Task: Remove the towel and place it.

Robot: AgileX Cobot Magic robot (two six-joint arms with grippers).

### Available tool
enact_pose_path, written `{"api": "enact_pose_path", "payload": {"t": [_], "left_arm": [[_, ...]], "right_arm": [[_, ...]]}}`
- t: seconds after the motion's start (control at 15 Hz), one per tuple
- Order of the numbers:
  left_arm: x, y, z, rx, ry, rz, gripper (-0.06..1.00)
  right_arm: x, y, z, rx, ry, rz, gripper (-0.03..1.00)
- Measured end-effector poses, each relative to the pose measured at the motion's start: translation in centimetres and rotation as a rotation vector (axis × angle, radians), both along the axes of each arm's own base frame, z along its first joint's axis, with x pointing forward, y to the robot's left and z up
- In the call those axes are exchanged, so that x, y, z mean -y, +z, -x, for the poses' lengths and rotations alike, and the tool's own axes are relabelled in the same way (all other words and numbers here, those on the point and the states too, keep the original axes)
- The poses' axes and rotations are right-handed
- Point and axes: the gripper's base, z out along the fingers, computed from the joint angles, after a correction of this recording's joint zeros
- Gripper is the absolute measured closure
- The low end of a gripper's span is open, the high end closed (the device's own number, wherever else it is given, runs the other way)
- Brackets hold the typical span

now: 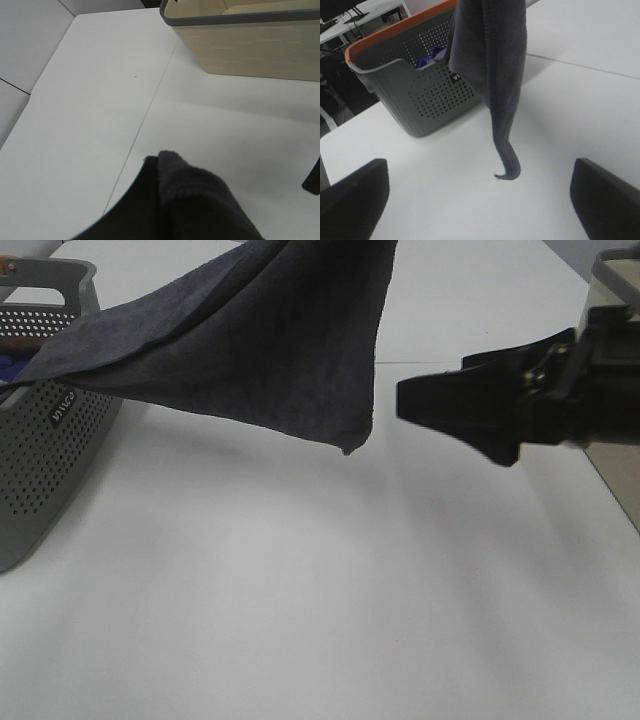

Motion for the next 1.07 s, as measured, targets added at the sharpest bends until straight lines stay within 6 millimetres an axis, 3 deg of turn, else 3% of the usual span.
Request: {"api": "enact_pose_path", "payload": {"t": [0.2, 0.47, 0.67, 0.8, 0.93, 1.07], "left_arm": [[0.0, 0.0, 0.0, -0.003, 0.0, 0.007, 0.94], [0.1, 0.2, 0.0, -0.01, 0.017, 0.05, 0.94], [0.3, 0.5, -0.1, -0.015, 0.037, 0.103, 0.94], [0.3, 0.5, -0.1, -0.022, 0.044, 0.114, 0.94], [0.3, 0.5, -0.1, -0.022, 0.045, 0.116, 0.94], [0.3, 0.5, -0.1, -0.022, 0.045, 0.116, 0.94]], "right_arm": [[-2.2, -2.3, -2.7, -0.049, -0.017, 0.122, 0.04], [-3.7, -3.5, -5.4, -0.099, 0.038, 0.101, 0.06], [-4.5, -4.7, -6.9, -0.137, 0.065, 0.091, 0.18], [-4.5, -4.8, -6.9, -0.146, 0.065, 0.086, 0.38], [-4.5, -4.8, -7.0, -0.175, 0.046, 0.072, 0.7], [-4.5, -4.8, -7.0, -0.187, 0.04, 0.069, 0.93]]}}
